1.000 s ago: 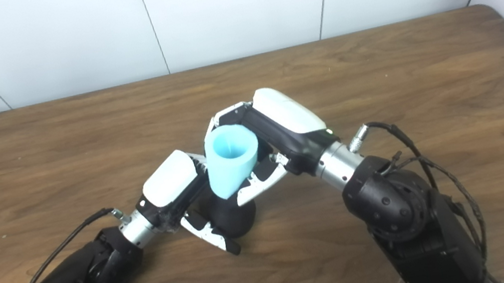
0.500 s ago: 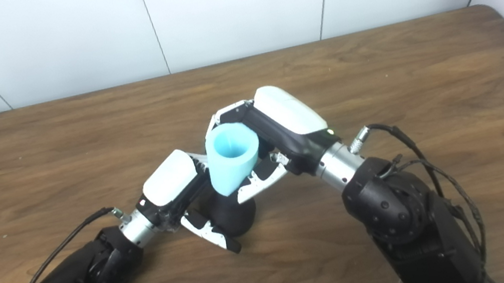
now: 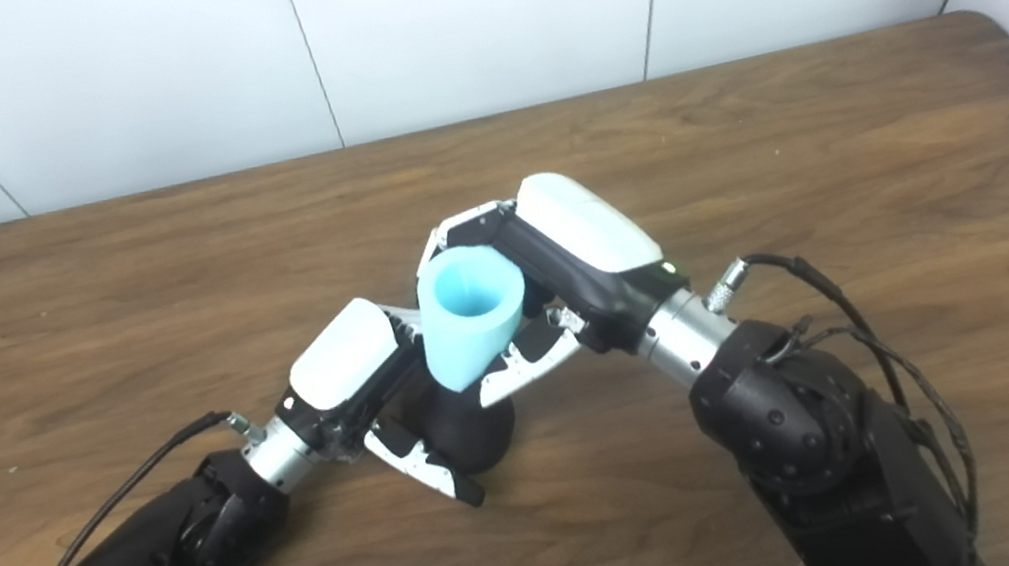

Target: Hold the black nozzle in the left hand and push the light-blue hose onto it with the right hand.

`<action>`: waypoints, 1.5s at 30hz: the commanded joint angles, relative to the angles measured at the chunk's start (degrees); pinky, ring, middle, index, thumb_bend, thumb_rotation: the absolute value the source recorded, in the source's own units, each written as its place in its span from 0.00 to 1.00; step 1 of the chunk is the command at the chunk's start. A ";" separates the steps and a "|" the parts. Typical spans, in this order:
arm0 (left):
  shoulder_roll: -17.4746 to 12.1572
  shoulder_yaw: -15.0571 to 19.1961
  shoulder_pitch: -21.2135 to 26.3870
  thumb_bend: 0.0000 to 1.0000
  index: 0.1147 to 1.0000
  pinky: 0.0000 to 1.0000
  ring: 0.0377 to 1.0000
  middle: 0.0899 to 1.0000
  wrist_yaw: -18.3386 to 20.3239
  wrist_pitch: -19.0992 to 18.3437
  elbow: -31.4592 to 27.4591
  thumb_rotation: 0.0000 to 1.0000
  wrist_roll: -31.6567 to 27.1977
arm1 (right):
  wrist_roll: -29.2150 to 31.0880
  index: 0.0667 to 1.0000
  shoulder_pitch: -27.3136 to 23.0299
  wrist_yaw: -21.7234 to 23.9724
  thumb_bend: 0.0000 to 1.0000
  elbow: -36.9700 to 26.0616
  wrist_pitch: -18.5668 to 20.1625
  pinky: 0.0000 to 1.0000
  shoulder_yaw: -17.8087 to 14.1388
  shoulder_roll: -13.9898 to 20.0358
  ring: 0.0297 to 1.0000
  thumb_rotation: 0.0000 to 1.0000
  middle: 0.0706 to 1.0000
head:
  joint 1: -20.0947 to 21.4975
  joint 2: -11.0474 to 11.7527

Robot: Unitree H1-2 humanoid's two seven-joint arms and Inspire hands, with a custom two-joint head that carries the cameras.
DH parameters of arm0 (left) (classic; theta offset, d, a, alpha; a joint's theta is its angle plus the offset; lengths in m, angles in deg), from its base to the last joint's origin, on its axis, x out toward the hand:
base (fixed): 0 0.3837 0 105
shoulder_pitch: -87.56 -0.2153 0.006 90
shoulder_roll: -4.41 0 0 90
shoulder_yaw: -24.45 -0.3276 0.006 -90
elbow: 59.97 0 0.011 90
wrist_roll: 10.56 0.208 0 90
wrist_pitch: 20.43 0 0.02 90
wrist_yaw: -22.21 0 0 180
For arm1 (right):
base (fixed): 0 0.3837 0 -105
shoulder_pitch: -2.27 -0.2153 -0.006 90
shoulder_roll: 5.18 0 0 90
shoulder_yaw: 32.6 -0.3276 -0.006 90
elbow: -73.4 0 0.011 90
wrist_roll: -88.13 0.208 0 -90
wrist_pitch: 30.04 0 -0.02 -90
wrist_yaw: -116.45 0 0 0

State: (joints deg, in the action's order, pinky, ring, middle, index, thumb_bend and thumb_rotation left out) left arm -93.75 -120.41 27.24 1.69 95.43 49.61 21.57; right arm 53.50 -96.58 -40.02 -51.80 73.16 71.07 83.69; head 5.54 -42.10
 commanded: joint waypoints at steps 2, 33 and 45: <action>3.76 -6.64 -9.78 0.52 0.40 0.40 0.47 0.45 -1.00 1.07 7.02 0.00 0.09 | -0.46 0.45 -0.67 -1.62 0.53 -0.68 -1.17 0.05 -1.00 -0.15 0.06 0.00 0.43 | -0.08 -0.05; 3.15 -5.84 -10.16 0.52 0.40 0.39 0.46 0.45 1.07 1.07 5.84 0.00 0.51 | -4.78 0.44 5.67 -16.69 0.53 11.49 -18.25 0.22 1.06 -1.56 0.35 0.00 0.45 | 0.32 0.63; 3.07 -6.21 -10.19 0.52 0.40 0.36 0.44 0.45 0.43 1.07 5.91 0.00 -0.12 | -10.98 0.46 5.32 -14.49 0.53 10.30 -18.71 0.24 2.27 -1.49 0.36 0.00 0.44 | 0.60 0.94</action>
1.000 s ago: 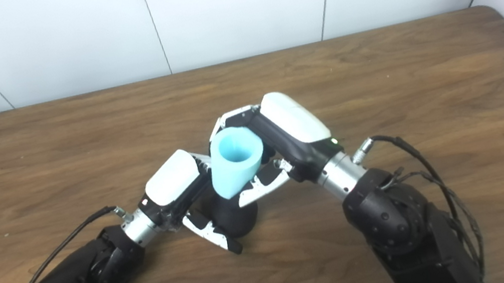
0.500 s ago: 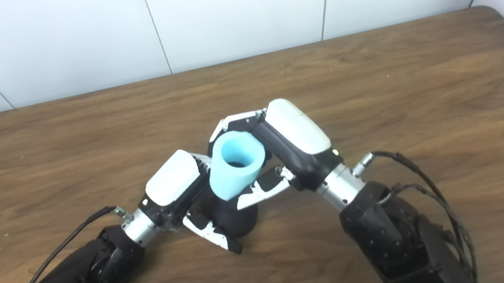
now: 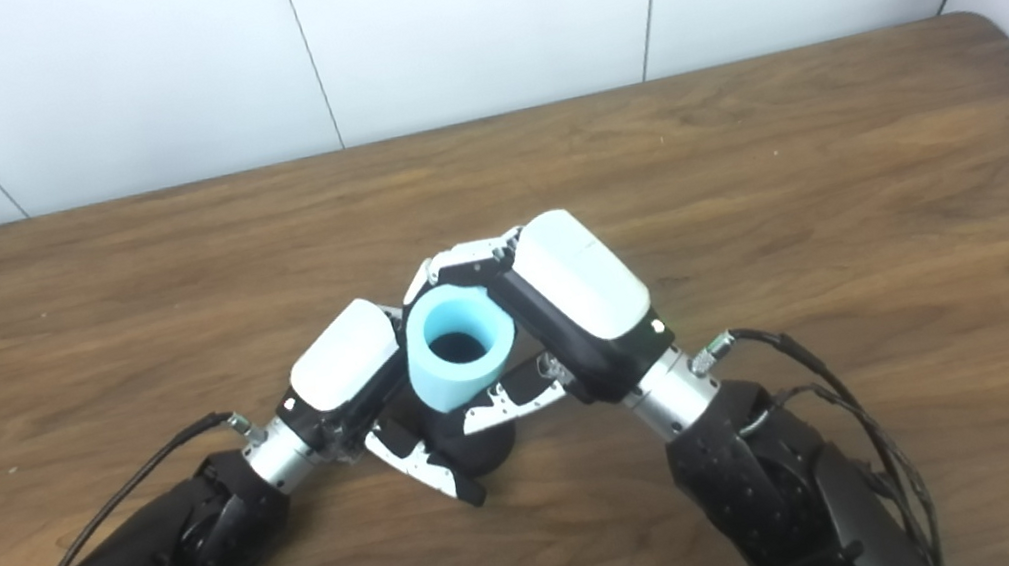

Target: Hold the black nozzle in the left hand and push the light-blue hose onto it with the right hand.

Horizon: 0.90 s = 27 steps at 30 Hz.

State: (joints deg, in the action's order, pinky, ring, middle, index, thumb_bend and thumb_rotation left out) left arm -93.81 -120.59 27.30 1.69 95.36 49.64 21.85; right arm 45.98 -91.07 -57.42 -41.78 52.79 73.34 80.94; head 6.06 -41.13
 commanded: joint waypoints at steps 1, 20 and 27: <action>3.14 -6.01 -10.23 0.52 0.40 0.36 0.44 0.45 0.59 1.13 5.92 0.00 -0.49 | -3.73 0.47 -0.36 4.07 0.53 -0.37 2.62 0.22 0.08 1.23 0.34 0.00 0.43 | 0.07 -0.03; 3.71 -5.55 -10.19 0.52 0.40 0.38 0.46 0.46 1.90 1.13 6.47 0.00 -0.69 | -5.33 0.45 -6.58 25.04 0.53 -12.20 21.40 0.08 -0.44 1.58 0.10 0.00 0.43 | 0.36 0.60; 3.77 -5.76 -10.09 0.52 0.40 0.38 0.45 0.46 1.30 1.13 6.75 0.00 -0.51 | -6.21 0.45 -6.25 24.42 0.53 -12.53 20.49 0.08 -0.58 1.23 0.10 0.00 0.43 | 0.34 0.65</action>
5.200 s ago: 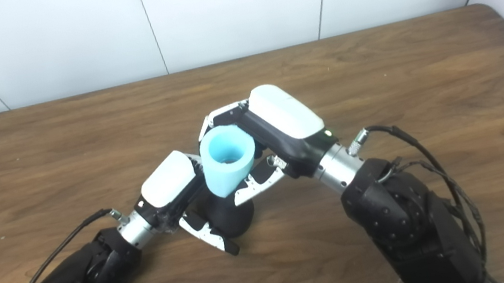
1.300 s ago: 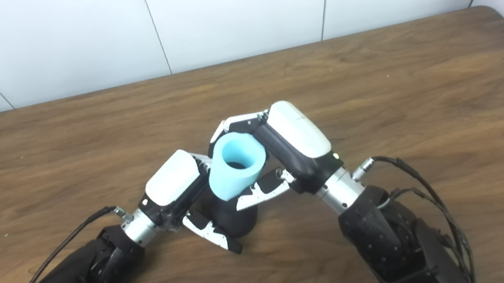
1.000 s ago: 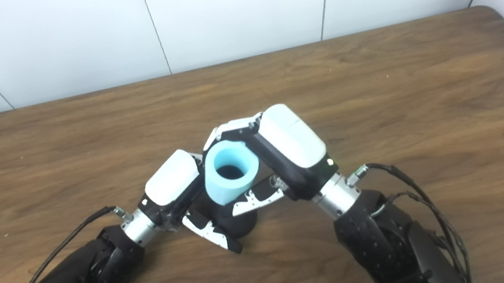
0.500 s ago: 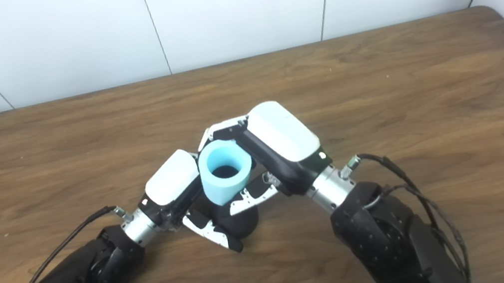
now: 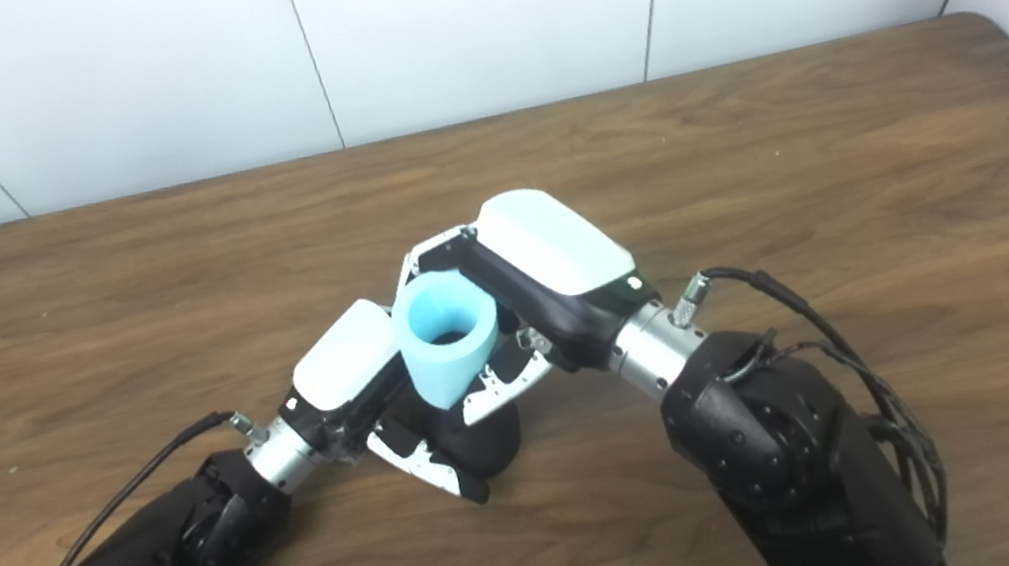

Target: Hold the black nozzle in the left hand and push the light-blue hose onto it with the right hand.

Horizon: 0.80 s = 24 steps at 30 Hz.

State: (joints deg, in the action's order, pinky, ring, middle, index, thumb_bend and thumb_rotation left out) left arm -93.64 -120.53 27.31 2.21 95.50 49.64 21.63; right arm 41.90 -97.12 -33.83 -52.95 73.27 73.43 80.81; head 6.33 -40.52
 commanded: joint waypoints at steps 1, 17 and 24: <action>3.60 -5.83 -10.09 0.52 0.40 0.38 0.45 0.46 0.78 0.99 6.82 0.00 -0.37 | -2.23 0.45 -0.09 0.50 0.53 -1.25 -0.29 0.08 -0.66 1.36 0.10 0.00 0.43 | 0.08 0.03; 3.27 -5.51 -10.14 0.52 0.40 0.40 0.47 0.45 1.51 0.99 6.44 0.00 -0.60 | -2.02 0.45 2.01 -3.39 0.53 -0.09 -2.36 0.08 -0.91 1.04 0.11 0.00 0.43 | 0.10 0.04; 3.24 -5.56 -10.10 0.52 0.40 0.38 0.45 0.46 1.86 0.99 6.37 0.00 -0.84 | -4.21 0.46 2.07 -2.51 0.52 -0.62 -1.51 0.12 -0.69 0.38 0.18 0.07 0.48 | -0.07 0.02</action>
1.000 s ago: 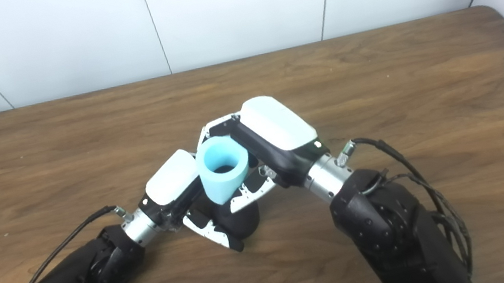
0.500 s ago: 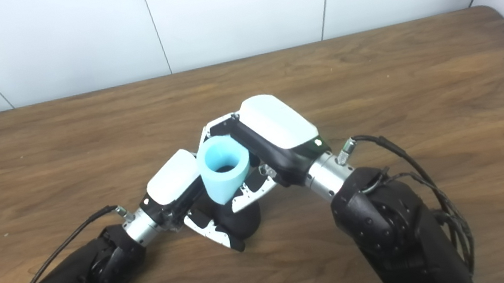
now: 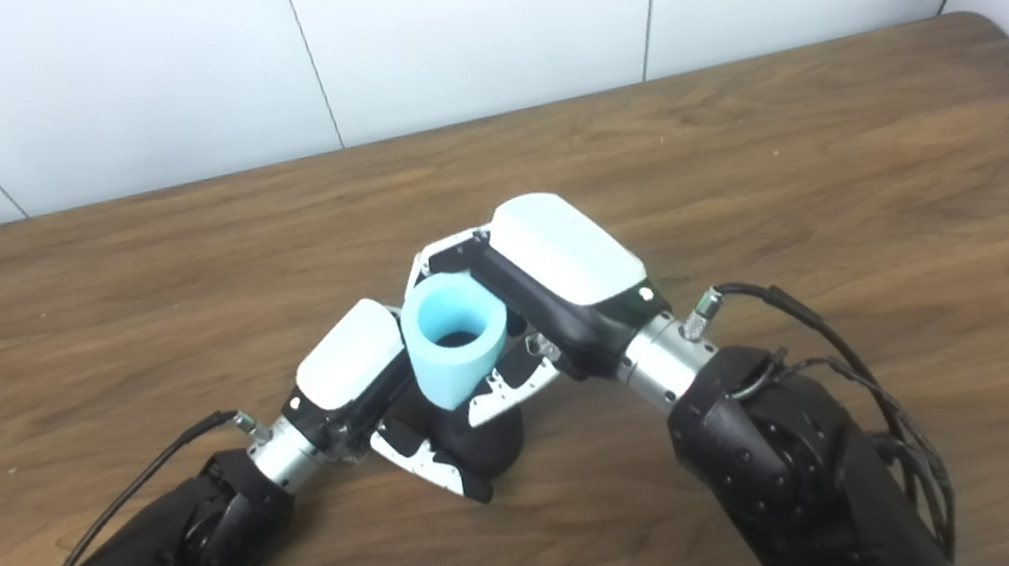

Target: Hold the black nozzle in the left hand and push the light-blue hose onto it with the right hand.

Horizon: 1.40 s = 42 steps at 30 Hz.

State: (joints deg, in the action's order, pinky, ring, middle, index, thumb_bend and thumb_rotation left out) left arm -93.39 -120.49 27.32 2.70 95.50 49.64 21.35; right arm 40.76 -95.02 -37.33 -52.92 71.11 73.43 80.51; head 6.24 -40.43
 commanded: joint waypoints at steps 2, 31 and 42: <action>3.03 -5.81 -10.05 0.52 0.40 0.37 0.45 0.46 0.77 0.99 6.55 0.00 -0.47 | -3.30 0.55 -0.24 1.41 0.90 -0.71 0.63 0.24 -0.62 0.83 0.34 0.14 0.56 | 0.02 -0.07; 3.17 -6.32 -9.92 0.52 0.40 0.38 0.45 0.45 0.05 1.00 6.92 0.00 -0.15 | 0.01 0.67 -0.16 1.37 1.00 -2.17 0.59 0.51 -2.10 0.10 0.64 0.47 0.67 | 0.02 0.03; 3.84 -6.40 -9.60 0.52 0.40 0.36 0.44 0.45 -0.14 0.99 7.94 0.00 -0.09 | 3.59 0.89 -0.87 0.01 1.00 -3.16 0.34 0.68 -4.07 -0.06 0.83 0.64 0.88 | -0.05 0.33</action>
State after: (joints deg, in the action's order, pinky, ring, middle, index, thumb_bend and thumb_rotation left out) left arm -93.32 -120.97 27.56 2.07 95.51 49.91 21.31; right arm 43.60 -94.14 -35.29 -53.02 72.82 70.36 80.65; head 6.15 -40.08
